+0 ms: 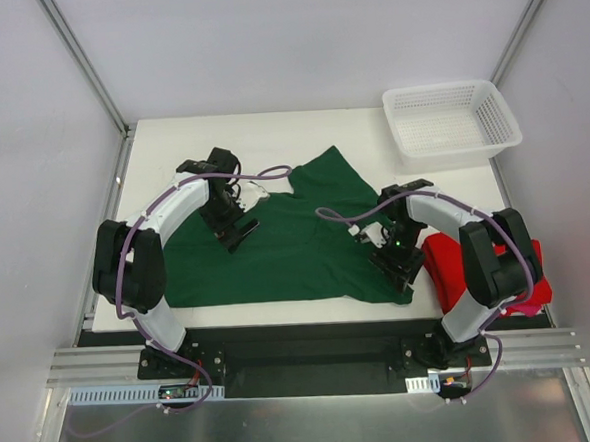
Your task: Fold and stack the t-shirts
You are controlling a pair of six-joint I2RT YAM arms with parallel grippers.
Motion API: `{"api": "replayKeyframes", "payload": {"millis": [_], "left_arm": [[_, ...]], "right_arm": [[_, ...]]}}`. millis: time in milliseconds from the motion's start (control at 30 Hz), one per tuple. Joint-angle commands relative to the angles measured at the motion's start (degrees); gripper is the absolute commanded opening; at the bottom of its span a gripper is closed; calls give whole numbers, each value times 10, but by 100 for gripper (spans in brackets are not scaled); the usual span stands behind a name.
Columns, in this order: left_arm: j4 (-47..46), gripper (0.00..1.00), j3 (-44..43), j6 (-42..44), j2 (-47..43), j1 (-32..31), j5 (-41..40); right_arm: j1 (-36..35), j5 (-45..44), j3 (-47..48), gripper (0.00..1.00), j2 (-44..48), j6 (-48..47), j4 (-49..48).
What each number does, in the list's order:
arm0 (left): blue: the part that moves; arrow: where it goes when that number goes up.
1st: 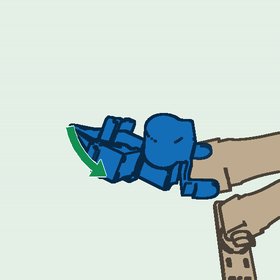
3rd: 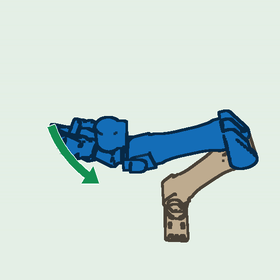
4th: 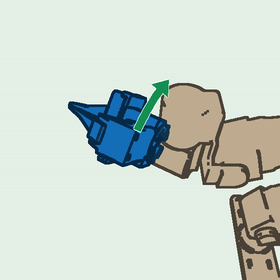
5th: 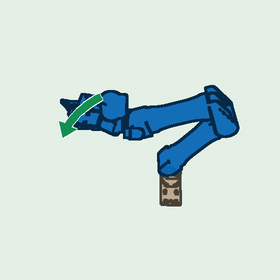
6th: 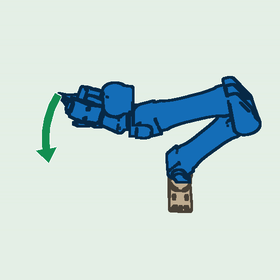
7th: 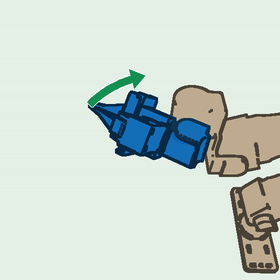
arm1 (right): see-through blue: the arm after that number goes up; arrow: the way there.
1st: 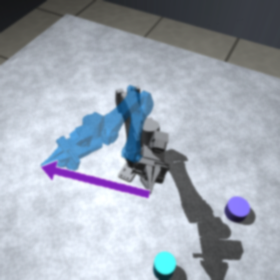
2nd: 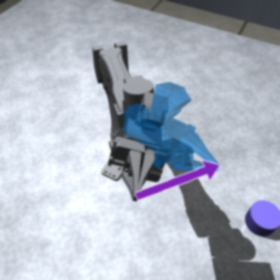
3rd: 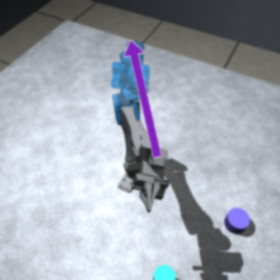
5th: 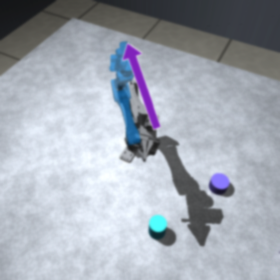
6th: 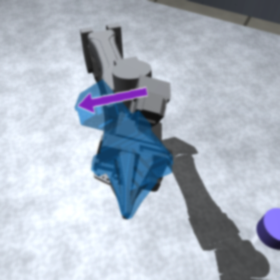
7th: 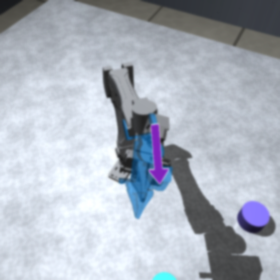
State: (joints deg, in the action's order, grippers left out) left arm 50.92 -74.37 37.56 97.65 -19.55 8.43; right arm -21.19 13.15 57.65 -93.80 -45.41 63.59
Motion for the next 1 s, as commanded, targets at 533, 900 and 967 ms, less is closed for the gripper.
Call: {"api": "replayKeyframes", "payload": {"millis": [533, 900, 967], "left_arm": [[15, 99, -10, 8, 9, -4, -7], [12, 99, -11, 9, 14, -4, -10], [12, 99, -12, 8, 15, -4, -9]], "right_arm": [[-32, 13, 8, 17, -38, -33, -1], [-27, -24, -7, 1, -24, -81, 14], [-20, -31, -4, 1, -21, -88, 18]]}}
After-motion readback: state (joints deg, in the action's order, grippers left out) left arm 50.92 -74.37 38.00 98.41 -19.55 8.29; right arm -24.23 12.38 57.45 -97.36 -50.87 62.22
